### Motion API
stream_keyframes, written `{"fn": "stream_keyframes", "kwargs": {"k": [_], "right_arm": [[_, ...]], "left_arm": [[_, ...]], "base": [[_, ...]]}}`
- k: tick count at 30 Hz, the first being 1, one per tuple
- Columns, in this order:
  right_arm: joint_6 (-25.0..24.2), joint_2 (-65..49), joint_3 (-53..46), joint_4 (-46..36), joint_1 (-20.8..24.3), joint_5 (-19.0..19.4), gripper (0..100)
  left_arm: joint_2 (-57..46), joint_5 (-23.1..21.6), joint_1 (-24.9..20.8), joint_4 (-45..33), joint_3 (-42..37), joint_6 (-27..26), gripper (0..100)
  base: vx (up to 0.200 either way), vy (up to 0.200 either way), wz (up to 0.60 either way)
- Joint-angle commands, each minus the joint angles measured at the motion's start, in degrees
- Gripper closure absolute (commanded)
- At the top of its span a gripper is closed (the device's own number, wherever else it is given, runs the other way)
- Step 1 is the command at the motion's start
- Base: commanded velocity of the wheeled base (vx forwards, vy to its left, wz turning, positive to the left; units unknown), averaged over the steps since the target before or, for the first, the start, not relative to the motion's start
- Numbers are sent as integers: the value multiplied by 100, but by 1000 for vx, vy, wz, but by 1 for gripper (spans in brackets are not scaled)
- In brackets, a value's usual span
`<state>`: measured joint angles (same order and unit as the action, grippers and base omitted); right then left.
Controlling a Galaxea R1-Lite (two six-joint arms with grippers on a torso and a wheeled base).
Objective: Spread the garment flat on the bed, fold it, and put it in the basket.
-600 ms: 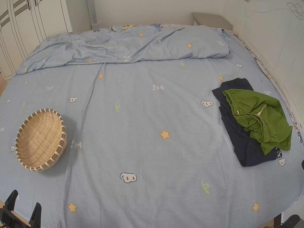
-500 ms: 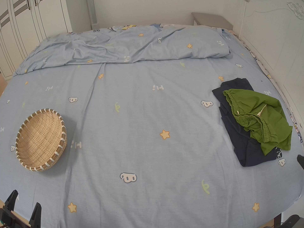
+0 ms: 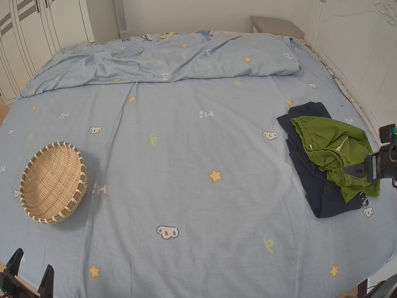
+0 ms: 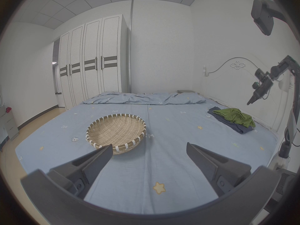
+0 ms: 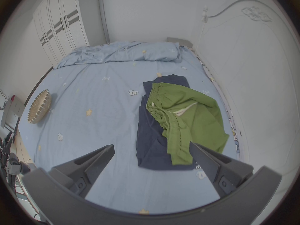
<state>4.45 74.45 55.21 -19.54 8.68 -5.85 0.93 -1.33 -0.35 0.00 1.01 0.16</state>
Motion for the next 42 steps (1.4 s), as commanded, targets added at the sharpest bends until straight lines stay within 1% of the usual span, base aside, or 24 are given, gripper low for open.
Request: {"fn": "stream_keyframes", "kwargs": {"k": [1,2,4,5,6,7,8,12,13,21,27,33,35,36,37,42], "right_arm": [[65,1863,860,645,134,-136,0],[56,1916,895,741,134,-136,0],[56,2214,1097,1242,134,-136,0],[56,2232,1115,1260,125,-136,0],[74,2496,1361,1330,143,-144,0],[82,2575,1449,1321,152,-153,0],[91,2759,1651,1277,169,-215,0],[161,3313,1958,1260,248,-531,0],[170,3375,1994,1260,248,-557,0],[179,3805,2389,1286,178,-549,0],[197,4350,3039,1225,55,-593,0],[205,4517,3154,1190,37,-610,0],[205,4614,3233,1163,37,-724,0],[205,4737,3356,1084,20,-927,0],[214,4807,3409,1040,2,-997,0],[232,4842,3426,1023,-7,-1006,0]], "left_arm": [[-84,1,0,0,-101,2,0],[-84,1,0,0,-101,2,0],[-84,1,0,0,-101,2,0],[-84,1,0,0,-101,2,0],[-84,1,0,0,-101,2,0],[-84,1,0,0,-101,2,0],[-84,1,0,0,-101,2,0],[-84,1,0,0,-101,2,0],[-84,1,0,0,-101,2,0],[-84,1,0,0,-101,2,0],[-84,1,0,0,-101,2,0],[-84,1,0,0,-101,2,0],[-84,1,0,0,-101,2,0],[-84,1,0,0,-101,2,0],[-84,1,0,0,-101,2,0],[-84,1,0,0,-101,2,0]], "base": [[0,0,0],[0,0,0],[0,0,0],[0,0,0],[0,0,0],[0,0,0],[0,0,0],[0,0,0],[0,0,0],[0,0,0],[0,0,0],[0,0,0],[0,0,0],[0,0,0],[0,0,0],[0,0,0]]}}
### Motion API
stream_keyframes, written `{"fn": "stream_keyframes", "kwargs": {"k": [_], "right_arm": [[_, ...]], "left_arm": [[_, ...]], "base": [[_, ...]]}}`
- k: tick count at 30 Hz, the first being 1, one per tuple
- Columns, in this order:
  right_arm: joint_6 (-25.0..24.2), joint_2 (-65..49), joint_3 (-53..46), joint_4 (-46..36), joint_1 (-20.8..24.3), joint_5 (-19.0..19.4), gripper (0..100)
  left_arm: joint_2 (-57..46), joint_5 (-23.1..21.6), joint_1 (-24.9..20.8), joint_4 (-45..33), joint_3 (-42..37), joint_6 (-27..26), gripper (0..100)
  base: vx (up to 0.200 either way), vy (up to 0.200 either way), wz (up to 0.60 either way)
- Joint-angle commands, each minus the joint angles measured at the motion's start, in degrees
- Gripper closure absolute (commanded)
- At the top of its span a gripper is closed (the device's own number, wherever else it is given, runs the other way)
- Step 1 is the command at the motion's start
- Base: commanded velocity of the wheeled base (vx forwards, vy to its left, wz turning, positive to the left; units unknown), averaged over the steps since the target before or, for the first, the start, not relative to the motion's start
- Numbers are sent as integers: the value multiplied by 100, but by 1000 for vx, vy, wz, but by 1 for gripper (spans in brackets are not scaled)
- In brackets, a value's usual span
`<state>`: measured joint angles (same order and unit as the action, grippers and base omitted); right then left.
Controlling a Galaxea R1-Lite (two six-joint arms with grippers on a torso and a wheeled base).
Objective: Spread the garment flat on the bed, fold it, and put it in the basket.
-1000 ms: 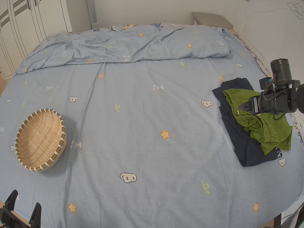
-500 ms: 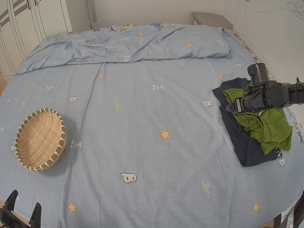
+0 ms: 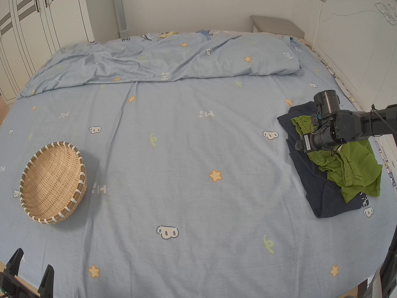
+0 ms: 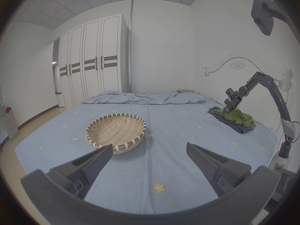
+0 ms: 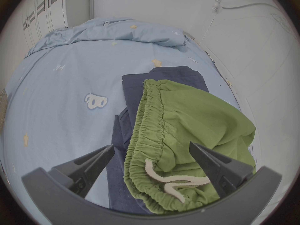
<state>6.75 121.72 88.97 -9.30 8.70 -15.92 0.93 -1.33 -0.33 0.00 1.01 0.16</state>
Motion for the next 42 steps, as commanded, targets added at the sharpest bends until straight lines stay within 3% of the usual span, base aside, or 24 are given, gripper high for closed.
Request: {"fn": "stream_keyframes", "kwargs": {"k": [1,9,10,24,34,38,39,42], "right_arm": [[1,115,68,-10,0,1,0],[1,71,7,-45,70,-60,0],[10,71,-11,-45,79,-69,100],[10,1,-72,-423,61,-139,100],[-25,-711,297,-696,-27,-34,100],[-43,-1124,719,-1452,-35,283,100],[-95,-1283,894,-1803,-35,511,100],[-473,-1458,1176,-2295,61,792,100]], "left_arm": [[-84,1,-2,0,-101,2,0],[-84,1,-2,0,-101,2,0],[-84,1,-2,0,-101,2,0],[-84,1,-2,0,-101,2,0],[-84,1,-2,0,-101,2,0],[-84,1,-2,0,-101,2,0],[-84,1,-2,0,-101,2,0],[-84,1,-2,0,-101,2,0]], "base": [[0,0,0],[0,0,0],[0,0,0],[0,0,0],[0,0,0],[0,0,0],[0,0,0],[0,0,0]]}}
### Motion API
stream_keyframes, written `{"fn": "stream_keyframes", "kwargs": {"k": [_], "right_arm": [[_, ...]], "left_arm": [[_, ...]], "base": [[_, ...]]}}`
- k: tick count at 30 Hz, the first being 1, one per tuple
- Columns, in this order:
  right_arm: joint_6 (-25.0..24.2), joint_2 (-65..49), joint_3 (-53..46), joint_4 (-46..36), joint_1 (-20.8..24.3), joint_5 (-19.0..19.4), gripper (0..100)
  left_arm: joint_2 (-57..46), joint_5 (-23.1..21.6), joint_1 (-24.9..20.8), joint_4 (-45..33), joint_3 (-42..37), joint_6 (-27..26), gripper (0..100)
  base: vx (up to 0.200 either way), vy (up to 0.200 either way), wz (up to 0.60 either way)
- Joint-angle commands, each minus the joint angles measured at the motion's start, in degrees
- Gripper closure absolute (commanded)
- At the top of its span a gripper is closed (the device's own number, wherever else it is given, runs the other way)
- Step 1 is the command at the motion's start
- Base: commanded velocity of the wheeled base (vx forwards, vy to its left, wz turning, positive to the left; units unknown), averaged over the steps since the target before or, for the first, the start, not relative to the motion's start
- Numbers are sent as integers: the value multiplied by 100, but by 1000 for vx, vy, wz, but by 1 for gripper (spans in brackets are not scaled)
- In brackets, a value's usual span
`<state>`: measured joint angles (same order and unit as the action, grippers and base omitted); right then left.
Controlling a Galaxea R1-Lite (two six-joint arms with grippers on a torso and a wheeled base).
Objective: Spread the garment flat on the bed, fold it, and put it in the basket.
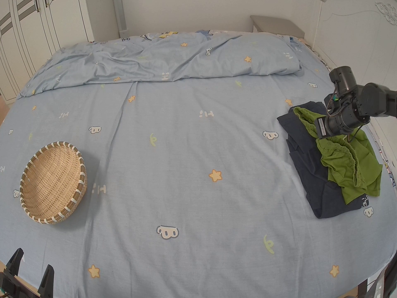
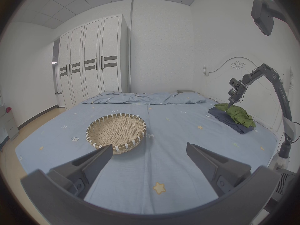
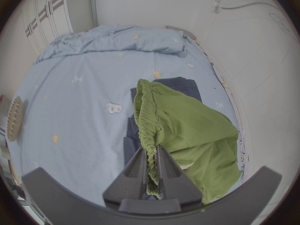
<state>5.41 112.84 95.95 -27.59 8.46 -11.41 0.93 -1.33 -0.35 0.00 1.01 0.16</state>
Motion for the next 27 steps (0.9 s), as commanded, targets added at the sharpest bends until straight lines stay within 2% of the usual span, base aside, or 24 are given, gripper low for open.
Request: {"fn": "stream_keyframes", "kwargs": {"k": [1,2,3,4,6,7,8,9,11,12,15,16,18,21,24,27], "right_arm": [[-506,-614,547,-607,103,438,100],[-506,-614,547,-607,103,438,100],[-840,-719,688,-941,235,772,100],[-893,-737,714,-1012,270,860,100],[-1183,-833,837,-1381,340,1378,100],[-1218,-833,855,-1407,349,1431,100],[-1420,-842,908,-1548,393,1686,100],[-1438,-842,908,-1557,402,1704,100],[-1895,-869,908,-1627,657,2029,100],[-1921,-877,908,-1627,674,2046,100],[-2484,-965,846,-1618,1114,2345,100],[-2484,-965,846,-1618,1114,2345,100],[-2853,-1062,767,-1592,1501,2705,100],[-3204,-1088,697,-1557,1843,3004,100],[-3442,-1080,670,-1425,2327,3075,100],[-3969,-1009,662,-880,2933,3039,100]], "left_arm": [[-84,1,0,0,-101,2,0],[-84,1,0,0,-101,2,0],[-84,1,0,0,-101,2,0],[-84,1,0,0,-101,2,0],[-84,1,0,0,-101,2,0],[-84,1,0,0,-101,2,0],[-84,1,0,0,-101,2,0],[-84,1,0,0,-101,2,0],[-84,1,0,0,-101,2,0],[-84,1,0,0,-101,2,0],[-84,1,0,0,-101,2,0],[-84,1,0,0,-101,2,0],[-84,1,0,0,-101,2,0],[-84,1,0,0,-101,2,0],[-84,1,0,0,-101,2,0],[-84,1,0,0,-101,2,0]], "base": [[0,0,0],[0,0,0],[0,0,0],[0,0,0],[0,0,0],[0,0,0],[0,0,0],[0,0,0],[0,0,0],[0,0,0],[0,0,0],[0,0,0],[0,0,0],[0,0,0],[0,0,0],[0,0,0]]}}
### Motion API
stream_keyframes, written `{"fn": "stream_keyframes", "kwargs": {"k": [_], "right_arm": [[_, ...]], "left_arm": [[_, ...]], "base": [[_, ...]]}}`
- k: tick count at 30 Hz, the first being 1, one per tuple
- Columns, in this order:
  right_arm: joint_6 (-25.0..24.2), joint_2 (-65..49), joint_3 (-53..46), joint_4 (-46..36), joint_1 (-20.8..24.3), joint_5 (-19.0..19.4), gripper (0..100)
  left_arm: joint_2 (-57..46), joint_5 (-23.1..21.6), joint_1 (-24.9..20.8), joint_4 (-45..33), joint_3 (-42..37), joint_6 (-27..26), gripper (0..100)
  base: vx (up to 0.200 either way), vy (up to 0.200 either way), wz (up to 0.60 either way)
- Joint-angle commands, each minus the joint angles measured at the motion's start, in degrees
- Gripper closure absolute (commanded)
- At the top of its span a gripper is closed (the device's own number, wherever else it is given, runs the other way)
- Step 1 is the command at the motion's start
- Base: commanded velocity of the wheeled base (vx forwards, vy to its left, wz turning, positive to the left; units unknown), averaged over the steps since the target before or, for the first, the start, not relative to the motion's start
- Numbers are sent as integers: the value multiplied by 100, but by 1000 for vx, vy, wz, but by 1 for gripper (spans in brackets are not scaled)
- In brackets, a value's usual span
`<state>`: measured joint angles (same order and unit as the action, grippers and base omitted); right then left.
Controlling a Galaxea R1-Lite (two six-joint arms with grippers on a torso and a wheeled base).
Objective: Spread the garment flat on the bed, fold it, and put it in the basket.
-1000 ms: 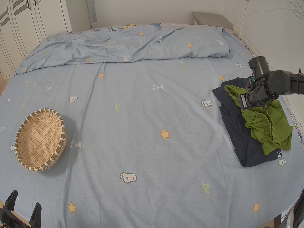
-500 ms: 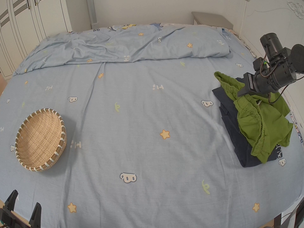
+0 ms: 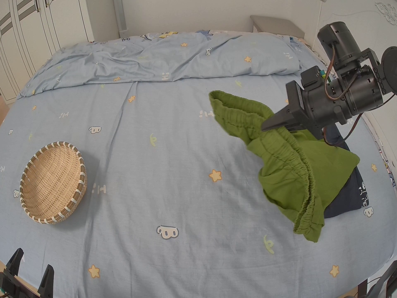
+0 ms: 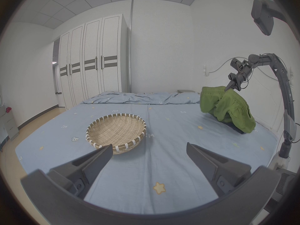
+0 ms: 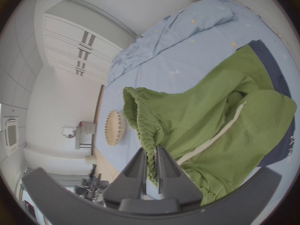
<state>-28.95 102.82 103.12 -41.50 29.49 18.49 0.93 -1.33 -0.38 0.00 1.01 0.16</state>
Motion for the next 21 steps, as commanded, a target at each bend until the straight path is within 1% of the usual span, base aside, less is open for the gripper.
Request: {"fn": "stream_keyframes", "kwargs": {"k": [1,2,3,4,5,7,8,9,13,14,16,21], "right_arm": [[-568,2,-55,555,857,40,100],[-981,107,-55,1065,1226,-118,100],[-1148,248,-55,1372,1384,-320,100],[-1200,309,-55,1504,1446,-434,100],[-1332,573,-55,1873,1639,-874,100],[-1376,828,-38,2234,1762,-1419,100],[-1385,898,-11,2330,1780,-1586,100],[-1403,968,41,2409,1788,-1691,100],[-1499,1100,191,2489,1797,-1770,100],[-1719,1285,419,2497,1832,-1946,100],[-1781,1390,639,2427,1903,-2104,100],[-1763,1522,692,2409,2078,-2157,100]], "left_arm": [[-84,1,3,0,-101,2,0],[-84,1,3,0,-101,2,0],[-84,1,3,0,-101,2,0],[-84,1,3,0,-101,2,0],[-84,1,3,0,-101,2,0],[-84,1,3,0,-101,2,0],[-84,1,3,0,-101,2,0],[-84,1,3,0,-101,2,0],[-84,1,-6,0,-101,2,0],[-84,1,-6,0,-101,2,0],[-84,1,3,0,-101,2,0],[-84,1,3,0,-101,2,0]], "base": [[0,0,0],[0,0,0],[0,0,0],[0,0,0],[0,0,0],[0,0,0],[0,0,0],[0,0,0],[0,0,0],[0,0,0],[0,0,0],[0,0,0]]}}
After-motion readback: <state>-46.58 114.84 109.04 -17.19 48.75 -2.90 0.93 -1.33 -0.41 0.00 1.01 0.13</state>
